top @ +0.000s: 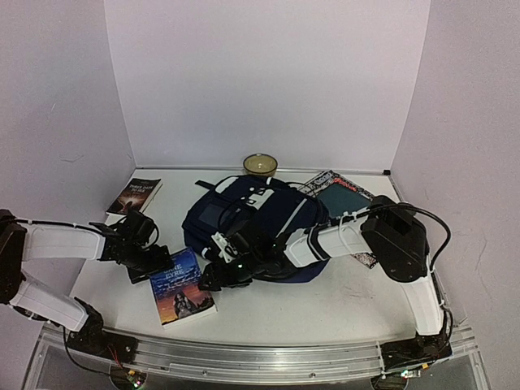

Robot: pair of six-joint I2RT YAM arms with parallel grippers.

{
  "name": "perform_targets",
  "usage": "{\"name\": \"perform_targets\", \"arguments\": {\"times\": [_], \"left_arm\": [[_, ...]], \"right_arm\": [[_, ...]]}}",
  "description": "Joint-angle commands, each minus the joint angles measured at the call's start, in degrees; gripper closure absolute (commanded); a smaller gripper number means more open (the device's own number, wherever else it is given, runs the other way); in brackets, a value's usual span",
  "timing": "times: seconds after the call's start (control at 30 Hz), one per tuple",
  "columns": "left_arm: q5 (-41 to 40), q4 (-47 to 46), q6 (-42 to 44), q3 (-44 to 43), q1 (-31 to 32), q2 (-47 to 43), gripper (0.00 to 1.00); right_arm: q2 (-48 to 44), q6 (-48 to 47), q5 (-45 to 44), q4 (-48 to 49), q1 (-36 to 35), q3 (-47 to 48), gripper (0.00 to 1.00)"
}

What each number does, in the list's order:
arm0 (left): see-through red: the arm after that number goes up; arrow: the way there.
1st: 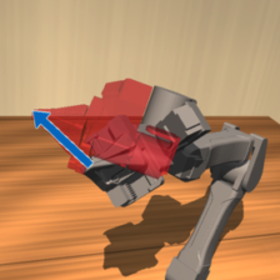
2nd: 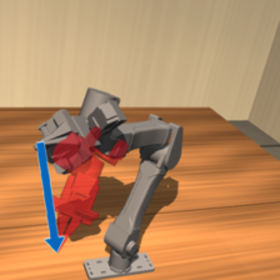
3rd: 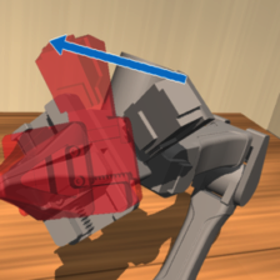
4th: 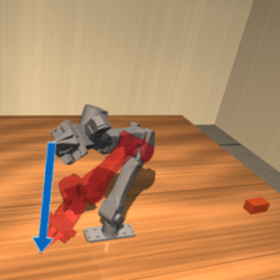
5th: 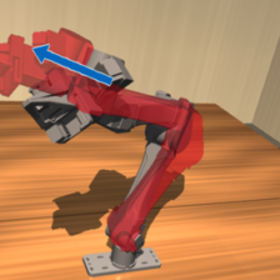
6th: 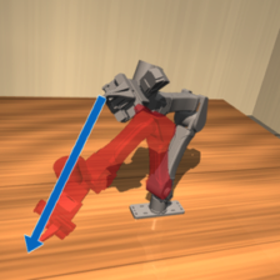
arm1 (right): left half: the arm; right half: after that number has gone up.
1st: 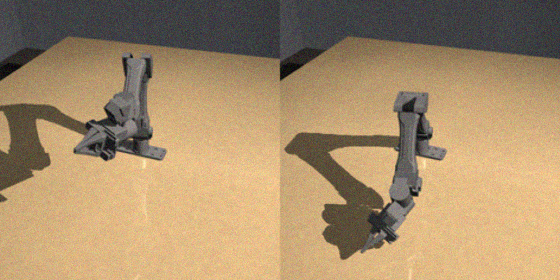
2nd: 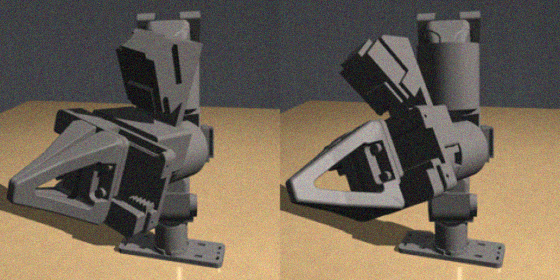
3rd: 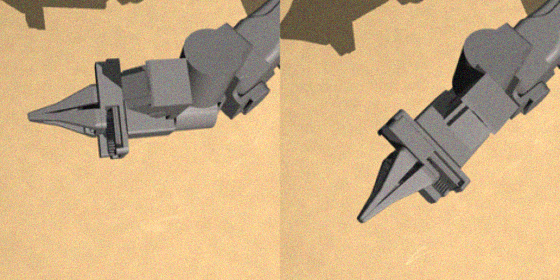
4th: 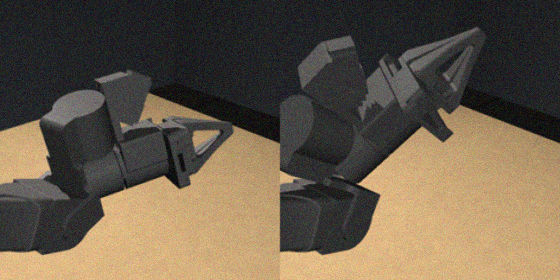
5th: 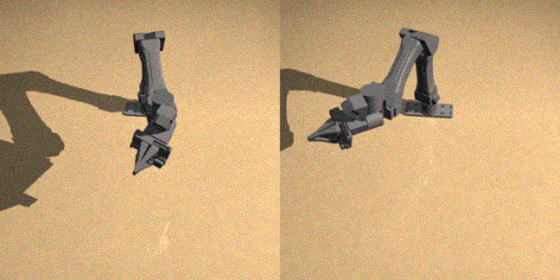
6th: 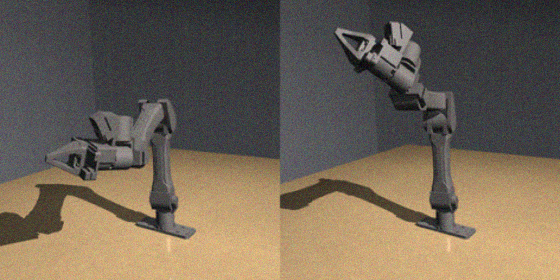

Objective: Pack the student bag
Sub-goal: Pick up the book from the center of the board.

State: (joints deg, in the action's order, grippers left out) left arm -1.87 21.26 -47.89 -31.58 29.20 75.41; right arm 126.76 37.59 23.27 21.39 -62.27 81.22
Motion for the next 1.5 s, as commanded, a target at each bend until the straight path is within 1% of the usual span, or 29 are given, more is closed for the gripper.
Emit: {"name": "perform_targets", "arguments": {"times": [0.0, 0.1, 0.2, 0.33, 0.5, 0.63, 0.83, 1.07, 1.37, 1.43, 1.47], "left_arm": [[7.30, 2.84, -3.73, 4.43, 2.25, -2.88, 0.14], [9.82, -0.03, -6.00, 5.76, 2.68, -5.89, 0.15], [12.13, -2.74, -7.60, 6.32, 3.23, -6.89, 0.15], [13.80, -4.82, -9.39, 6.35, 4.18, -7.59, 0.15], [14.48, -7.43, -12.93, 6.40, 6.99, -9.44, 0.16], [14.21, -9.02, -15.89, 6.61, 8.93, -11.47, 0.16], [11.99, -9.86, -19.76, 7.32, 9.90, -16.58, 0.17], [11.42, -10.97, -21.13, 7.50, 10.82, -17.05, 0.17], [11.13, -12.27, -21.61, 7.86, 11.85, -16.59, 0.17], [10.88, -12.30, -21.75, 8.21, 11.94, -16.82, 0.17], [10.72, -12.30, -21.82, 8.39, 11.94, -16.97, 0.17]], "right_arm": [[1.65, 0.89, 2.87, 0.24, -0.96, 3.65, 0.23], [2.72, 1.78, 4.10, 0.78, -1.18, 4.50, 0.28], [3.03, 2.74, 5.56, 1.87, -1.30, 4.85, 0.33], [1.74, 3.78, 6.79, 3.09, -1.28, 4.56, 0.45], [-0.61, 5.56, 8.58, 4.92, -1.29, 4.23, 0.56], [-3.27, 6.34, 8.39, 5.58, -1.34, 3.69, 0.62], [-6.13, 6.77, 7.84, 5.57, -1.30, 2.40, 0.62], [-7.72, 7.53, 8.54, 6.09, -1.36, 1.45, 0.63], [-3.97, 8.80, 6.86, 5.20, -1.44, 0.85, 0.63], [-3.48, 8.94, 7.03, 5.23, -1.37, 0.66, 0.67], [-3.46, 8.95, 7.02, 5.24, -1.36, 0.54, 0.71]]}}
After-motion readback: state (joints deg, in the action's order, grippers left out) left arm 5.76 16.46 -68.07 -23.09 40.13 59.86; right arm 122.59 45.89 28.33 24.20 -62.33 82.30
